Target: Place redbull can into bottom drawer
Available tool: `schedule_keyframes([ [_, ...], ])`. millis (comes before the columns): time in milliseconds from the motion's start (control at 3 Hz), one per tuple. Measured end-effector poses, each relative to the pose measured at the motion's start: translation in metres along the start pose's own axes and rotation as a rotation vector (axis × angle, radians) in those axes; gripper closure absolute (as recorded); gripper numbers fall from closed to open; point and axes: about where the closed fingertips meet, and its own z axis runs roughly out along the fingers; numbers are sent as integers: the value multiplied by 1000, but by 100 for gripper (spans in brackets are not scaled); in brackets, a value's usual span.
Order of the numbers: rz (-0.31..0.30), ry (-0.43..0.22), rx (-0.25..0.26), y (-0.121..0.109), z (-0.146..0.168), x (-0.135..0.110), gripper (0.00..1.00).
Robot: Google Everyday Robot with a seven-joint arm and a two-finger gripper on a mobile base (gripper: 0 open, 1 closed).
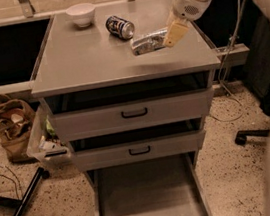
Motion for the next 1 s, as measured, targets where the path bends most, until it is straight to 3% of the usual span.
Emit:
schedule_keyframes([
  [333,21,-96,146,23,-80,-15,100],
  [667,31,-188,192,67,-102,-20,100],
  [1000,33,-204,107,129,-69,5,100],
])
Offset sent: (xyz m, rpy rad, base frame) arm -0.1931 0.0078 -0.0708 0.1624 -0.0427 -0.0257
